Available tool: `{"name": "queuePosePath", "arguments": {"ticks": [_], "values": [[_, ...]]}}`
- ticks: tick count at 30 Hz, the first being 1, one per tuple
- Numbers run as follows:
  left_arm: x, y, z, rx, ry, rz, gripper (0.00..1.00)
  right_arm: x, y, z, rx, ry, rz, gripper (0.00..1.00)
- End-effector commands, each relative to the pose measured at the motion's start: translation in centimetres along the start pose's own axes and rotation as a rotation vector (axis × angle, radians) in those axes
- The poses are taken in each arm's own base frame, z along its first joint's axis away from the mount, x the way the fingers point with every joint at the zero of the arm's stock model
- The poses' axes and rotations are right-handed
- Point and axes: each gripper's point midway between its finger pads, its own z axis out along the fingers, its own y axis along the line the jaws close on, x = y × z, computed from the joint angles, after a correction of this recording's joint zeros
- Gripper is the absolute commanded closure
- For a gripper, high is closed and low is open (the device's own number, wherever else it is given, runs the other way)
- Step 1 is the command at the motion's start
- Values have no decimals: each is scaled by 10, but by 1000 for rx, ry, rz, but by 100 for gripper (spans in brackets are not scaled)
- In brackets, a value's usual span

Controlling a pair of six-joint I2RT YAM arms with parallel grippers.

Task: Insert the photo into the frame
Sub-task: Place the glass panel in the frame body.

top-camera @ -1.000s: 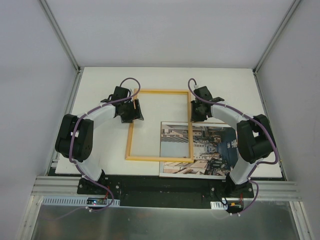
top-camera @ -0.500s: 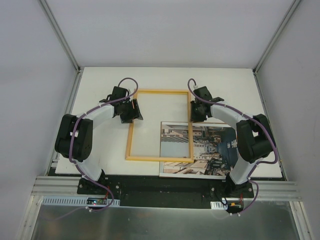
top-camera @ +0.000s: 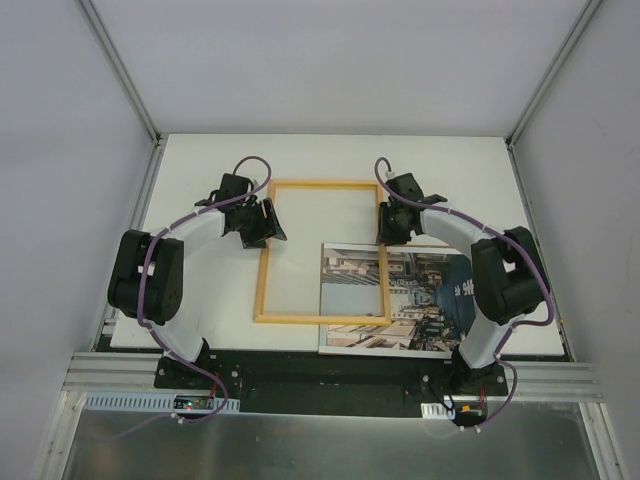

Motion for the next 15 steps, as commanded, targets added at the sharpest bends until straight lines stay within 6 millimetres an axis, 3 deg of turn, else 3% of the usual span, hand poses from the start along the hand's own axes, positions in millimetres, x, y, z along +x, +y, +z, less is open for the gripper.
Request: {"name": "queuePosePath", "arguments": {"ticks": [1, 8, 15], "values": [[3, -8, -11, 38, 11, -22, 40, -11, 11, -1, -34, -26, 7, 68], [5, -7, -10, 42, 19, -26, 41, -20, -4, -16, 45, -102, -2, 60], [4, -10, -8, 59, 23, -31, 41, -15, -8, -7, 58, -83, 14, 56]]}}
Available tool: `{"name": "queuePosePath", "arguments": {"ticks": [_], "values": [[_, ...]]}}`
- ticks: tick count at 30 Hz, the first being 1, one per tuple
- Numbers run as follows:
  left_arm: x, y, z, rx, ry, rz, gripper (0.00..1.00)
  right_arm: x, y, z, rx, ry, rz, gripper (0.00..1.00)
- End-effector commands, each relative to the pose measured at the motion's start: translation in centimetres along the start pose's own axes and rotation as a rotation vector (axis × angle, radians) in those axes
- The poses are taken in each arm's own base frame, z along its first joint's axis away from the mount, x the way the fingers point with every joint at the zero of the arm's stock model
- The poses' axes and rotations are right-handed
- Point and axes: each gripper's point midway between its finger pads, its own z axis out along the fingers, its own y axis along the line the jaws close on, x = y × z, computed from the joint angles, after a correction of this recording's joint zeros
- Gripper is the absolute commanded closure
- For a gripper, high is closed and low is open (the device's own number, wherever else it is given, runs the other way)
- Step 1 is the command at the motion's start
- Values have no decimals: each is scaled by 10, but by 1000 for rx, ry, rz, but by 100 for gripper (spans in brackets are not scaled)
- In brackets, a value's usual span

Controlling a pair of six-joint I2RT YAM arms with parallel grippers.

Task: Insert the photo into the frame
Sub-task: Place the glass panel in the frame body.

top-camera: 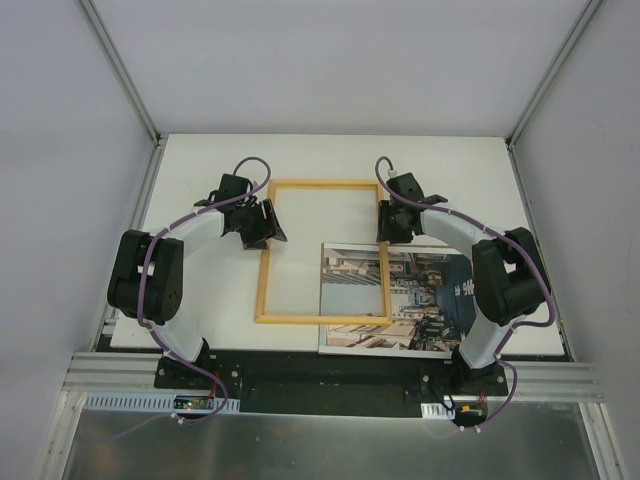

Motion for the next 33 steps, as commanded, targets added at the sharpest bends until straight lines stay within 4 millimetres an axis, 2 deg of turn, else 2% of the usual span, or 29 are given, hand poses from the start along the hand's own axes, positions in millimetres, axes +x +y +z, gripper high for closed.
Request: {"name": "queuePosePath", "arguments": {"ticks": [1, 11, 20, 33], "values": [[1, -9, -6, 42, 6, -18, 41, -7, 2, -6, -2, -38, 11, 55], [3, -14, -5, 71, 17, -34, 42, 1, 22, 0, -105, 11, 17, 53], [5, -22, -6, 122, 23, -59, 44, 2, 24, 1, -114, 20, 18, 53], [0, -46, -16, 235, 20, -81, 48, 5, 25, 4, -119, 36, 18, 53]]}}
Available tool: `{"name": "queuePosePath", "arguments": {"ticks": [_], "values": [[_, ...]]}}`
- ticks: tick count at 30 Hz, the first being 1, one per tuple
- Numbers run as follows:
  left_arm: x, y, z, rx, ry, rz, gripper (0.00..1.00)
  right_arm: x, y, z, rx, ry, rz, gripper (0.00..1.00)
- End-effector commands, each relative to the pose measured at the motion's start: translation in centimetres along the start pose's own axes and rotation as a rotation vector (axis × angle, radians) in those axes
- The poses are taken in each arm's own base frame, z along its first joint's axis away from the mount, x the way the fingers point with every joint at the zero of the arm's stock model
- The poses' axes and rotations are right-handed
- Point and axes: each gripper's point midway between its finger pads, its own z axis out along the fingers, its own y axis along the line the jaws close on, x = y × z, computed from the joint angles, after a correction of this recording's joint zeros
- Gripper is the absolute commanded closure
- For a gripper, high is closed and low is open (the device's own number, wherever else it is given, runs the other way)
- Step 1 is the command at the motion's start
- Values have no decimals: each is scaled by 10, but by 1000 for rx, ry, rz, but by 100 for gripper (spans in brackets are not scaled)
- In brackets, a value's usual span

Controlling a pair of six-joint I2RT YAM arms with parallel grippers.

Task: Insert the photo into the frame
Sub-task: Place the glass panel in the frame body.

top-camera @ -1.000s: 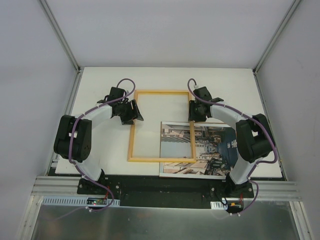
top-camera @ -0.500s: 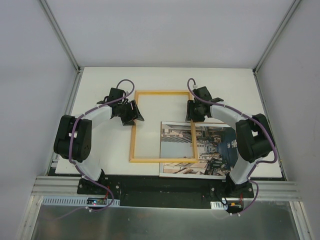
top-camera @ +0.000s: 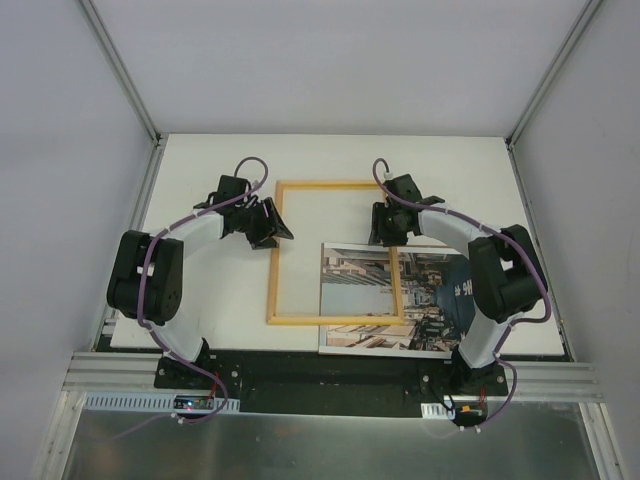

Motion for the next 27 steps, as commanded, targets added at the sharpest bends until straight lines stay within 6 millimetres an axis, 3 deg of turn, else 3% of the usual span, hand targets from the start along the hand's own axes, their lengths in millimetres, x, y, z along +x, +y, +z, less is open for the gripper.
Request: {"name": "queuePosePath", "arguments": {"ticks": [1, 15, 27], "values": [[-2, -24, -11, 101, -9, 2, 48, -4, 8, 0, -23, -9, 2, 53], [2, -29, -2, 188, 18, -57, 57, -6, 7, -3, -18, -22, 3, 53], [1, -49, -2, 354, 40, -142, 64, -6, 7, -5, -21, -27, 2, 53]]}}
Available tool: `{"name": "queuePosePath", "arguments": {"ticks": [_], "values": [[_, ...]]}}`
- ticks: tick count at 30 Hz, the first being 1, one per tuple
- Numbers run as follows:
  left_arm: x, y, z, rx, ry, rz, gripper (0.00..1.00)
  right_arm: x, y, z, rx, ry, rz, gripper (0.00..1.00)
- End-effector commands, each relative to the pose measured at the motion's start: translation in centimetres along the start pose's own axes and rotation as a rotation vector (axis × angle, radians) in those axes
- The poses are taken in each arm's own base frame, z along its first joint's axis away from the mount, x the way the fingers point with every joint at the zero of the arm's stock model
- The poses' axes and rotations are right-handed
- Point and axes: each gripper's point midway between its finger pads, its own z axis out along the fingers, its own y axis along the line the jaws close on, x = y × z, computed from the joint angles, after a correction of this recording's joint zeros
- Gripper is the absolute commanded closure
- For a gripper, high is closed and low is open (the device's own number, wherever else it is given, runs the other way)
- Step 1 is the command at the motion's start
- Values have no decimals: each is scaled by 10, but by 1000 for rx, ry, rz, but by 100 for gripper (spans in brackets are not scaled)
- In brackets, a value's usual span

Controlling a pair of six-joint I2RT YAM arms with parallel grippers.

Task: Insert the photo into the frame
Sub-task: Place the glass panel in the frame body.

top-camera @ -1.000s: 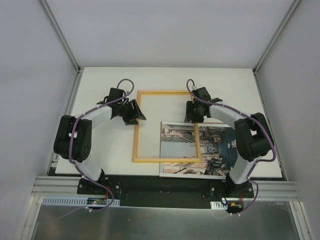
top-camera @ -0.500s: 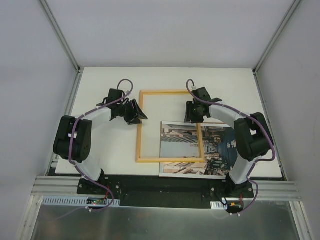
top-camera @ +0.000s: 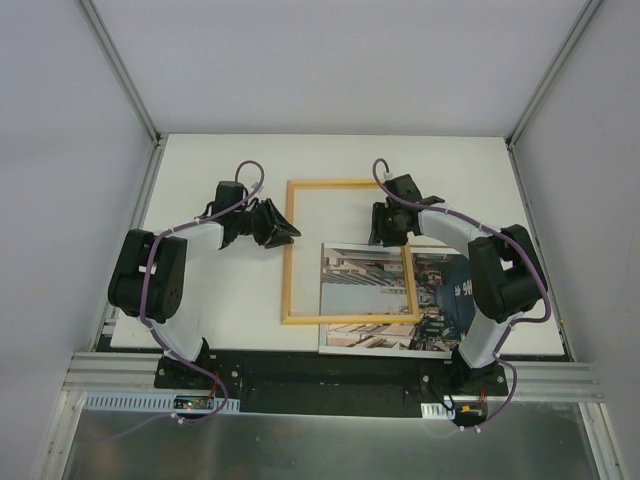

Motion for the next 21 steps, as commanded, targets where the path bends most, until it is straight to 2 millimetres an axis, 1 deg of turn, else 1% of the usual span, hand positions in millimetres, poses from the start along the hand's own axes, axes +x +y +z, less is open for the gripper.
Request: {"name": "queuePosePath", "arguments": {"ticks": [1, 13, 21], "values": [[-3, -19, 0, 110, 14, -26, 66, -7, 7, -6, -20, -32, 3, 53], [-1, -23, 3, 143, 33, -64, 70, -8, 8, -8, -23, -38, 4, 53], [3, -27, 9, 137, 53, -72, 70, -9, 8, -12, -26, -51, 1, 53]]}}
